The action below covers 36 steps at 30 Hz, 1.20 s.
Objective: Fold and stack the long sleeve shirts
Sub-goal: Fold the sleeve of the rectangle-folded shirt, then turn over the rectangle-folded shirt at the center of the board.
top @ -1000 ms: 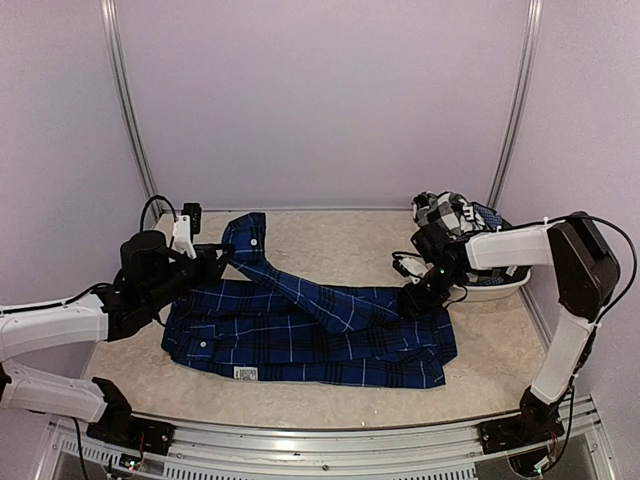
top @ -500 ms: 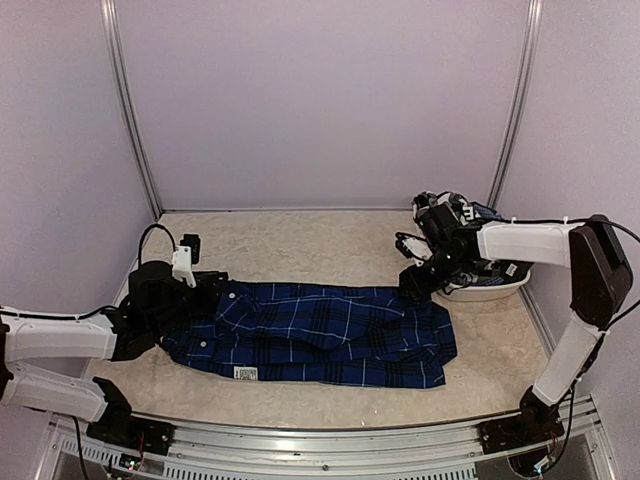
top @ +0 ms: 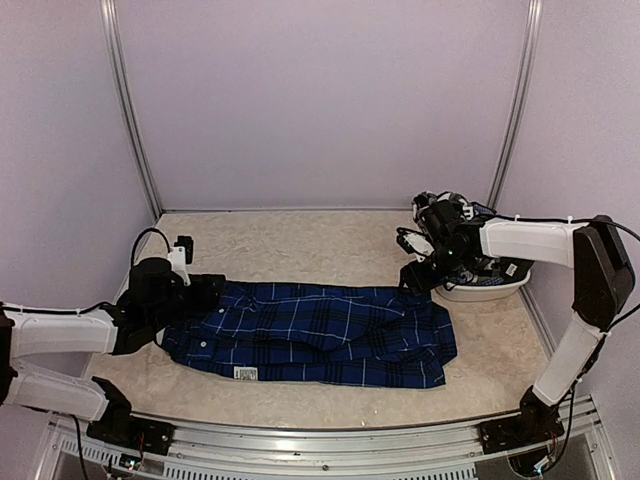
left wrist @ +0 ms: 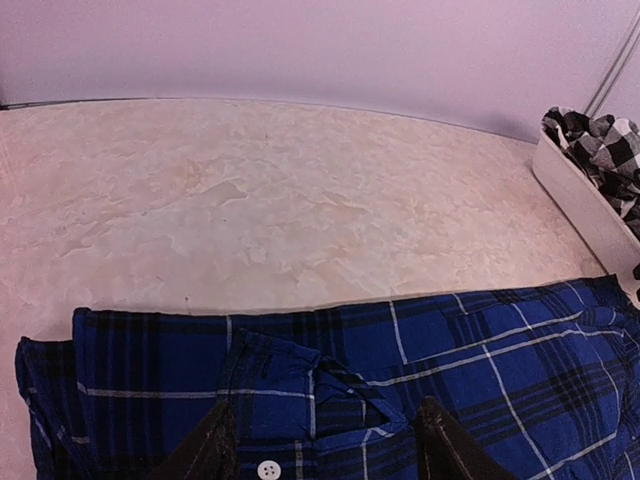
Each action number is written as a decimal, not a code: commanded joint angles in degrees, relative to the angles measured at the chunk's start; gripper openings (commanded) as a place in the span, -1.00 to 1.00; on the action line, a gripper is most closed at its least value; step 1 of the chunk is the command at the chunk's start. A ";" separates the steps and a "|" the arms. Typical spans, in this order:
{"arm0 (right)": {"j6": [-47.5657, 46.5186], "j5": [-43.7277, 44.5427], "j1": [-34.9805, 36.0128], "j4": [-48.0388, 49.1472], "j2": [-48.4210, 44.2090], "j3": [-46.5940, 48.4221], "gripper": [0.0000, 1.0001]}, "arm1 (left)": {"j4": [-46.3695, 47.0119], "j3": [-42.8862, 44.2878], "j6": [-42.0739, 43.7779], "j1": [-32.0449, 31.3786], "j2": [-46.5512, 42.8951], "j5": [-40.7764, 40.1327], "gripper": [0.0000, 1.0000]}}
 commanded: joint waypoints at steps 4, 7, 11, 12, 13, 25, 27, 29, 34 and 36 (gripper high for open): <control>-0.40 -1.06 -0.62 -0.52 -0.31 0.29 0.23 | -13.35 7.03 -2.30 7.66 2.99 14.97 0.17; -0.44 -1.40 -0.61 -0.19 -0.29 0.20 0.23 | -16.68 8.53 -3.32 10.30 5.03 18.42 0.17; -0.43 -2.16 -0.62 0.14 -0.11 -0.19 0.22 | -18.65 8.64 -5.72 12.16 7.33 19.06 0.18; -0.43 -2.27 -0.61 0.31 -0.11 -0.42 0.22 | -18.59 8.38 -6.30 12.40 7.84 19.01 0.18; -0.36 -2.38 -0.61 0.45 -0.03 -0.55 0.22 | -18.09 7.77 -6.87 12.58 8.31 19.65 0.17; -0.46 -3.62 -0.66 1.22 0.50 -1.15 0.22 | -18.18 6.88 -7.03 12.87 13.26 18.19 0.00; -0.50 -3.71 -0.61 1.26 0.51 -1.35 0.22 | -17.99 6.71 -6.96 12.87 14.32 18.06 -0.01; -0.48 -3.73 -0.62 1.25 0.59 -1.55 0.22 | -17.71 6.47 -6.97 12.92 14.93 18.19 -0.03; -0.38 -4.22 -0.61 1.52 0.75 -1.57 0.22 | -16.84 5.55 -6.58 12.85 16.10 18.36 -0.10; -0.41 -4.37 -0.67 1.61 0.88 -1.56 0.22 | -16.39 5.37 -6.57 12.88 16.37 18.90 -0.17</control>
